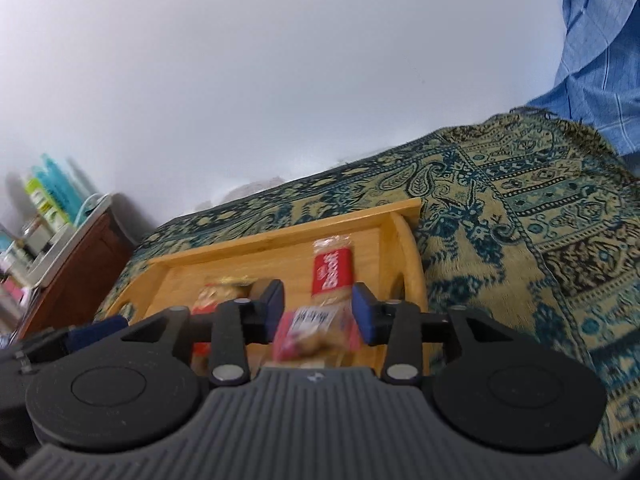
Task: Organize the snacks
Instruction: 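Carry both packets onto the tray and open both grippers, then move both grippers back to the remaining snacks beside the tray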
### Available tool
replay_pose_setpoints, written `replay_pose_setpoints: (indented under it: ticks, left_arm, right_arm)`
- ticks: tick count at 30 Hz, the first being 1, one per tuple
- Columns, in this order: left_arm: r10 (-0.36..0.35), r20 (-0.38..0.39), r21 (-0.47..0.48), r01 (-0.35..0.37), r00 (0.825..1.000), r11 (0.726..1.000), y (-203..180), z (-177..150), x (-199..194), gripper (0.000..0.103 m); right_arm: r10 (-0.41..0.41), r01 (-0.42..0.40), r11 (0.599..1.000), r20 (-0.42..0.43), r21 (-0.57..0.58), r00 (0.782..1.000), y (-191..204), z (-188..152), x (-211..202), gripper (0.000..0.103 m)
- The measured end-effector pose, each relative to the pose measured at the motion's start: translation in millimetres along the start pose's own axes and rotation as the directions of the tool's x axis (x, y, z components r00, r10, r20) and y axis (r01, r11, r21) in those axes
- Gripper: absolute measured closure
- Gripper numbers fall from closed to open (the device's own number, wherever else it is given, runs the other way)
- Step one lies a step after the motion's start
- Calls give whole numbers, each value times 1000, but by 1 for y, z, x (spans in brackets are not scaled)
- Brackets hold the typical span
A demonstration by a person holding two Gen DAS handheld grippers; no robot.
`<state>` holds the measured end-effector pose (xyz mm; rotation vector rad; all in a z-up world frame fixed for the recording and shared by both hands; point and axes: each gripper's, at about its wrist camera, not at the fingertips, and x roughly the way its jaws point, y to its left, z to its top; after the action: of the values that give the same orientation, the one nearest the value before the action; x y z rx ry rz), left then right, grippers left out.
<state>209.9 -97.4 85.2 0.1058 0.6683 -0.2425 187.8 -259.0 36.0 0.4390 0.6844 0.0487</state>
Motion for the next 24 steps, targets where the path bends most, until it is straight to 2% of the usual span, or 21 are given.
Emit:
replay_pose_setpoints:
  ticks: [4,14,17,19,24]
  left_arm:
    - [-5,16,28,5,1000,1000,1,-11,-35,19]
    - [-16,40,61,14,999,998,6,-48,-109,17]
    - [-19,43,37,18,999,999,8,-59,-124,16]
    - [-27,37,13,27,999,1000,11,-65,-133,10]
    - [-23,48,-7,24,999,1000,13,-77,-151,10]
  right_arm:
    - [30,-30,999,15,-36,999,11,-18,-28,37]
    - [73,-63,992,90,-107,993,37,-68,-84,20]
    - [88,-74,989,105,-126,991,44,-84,-94,15]
    - [96,-82,988,110,-128,989,46,-93,-98,14]
    - [103,-90,989,106,-121,989,46,-108,-103,12]
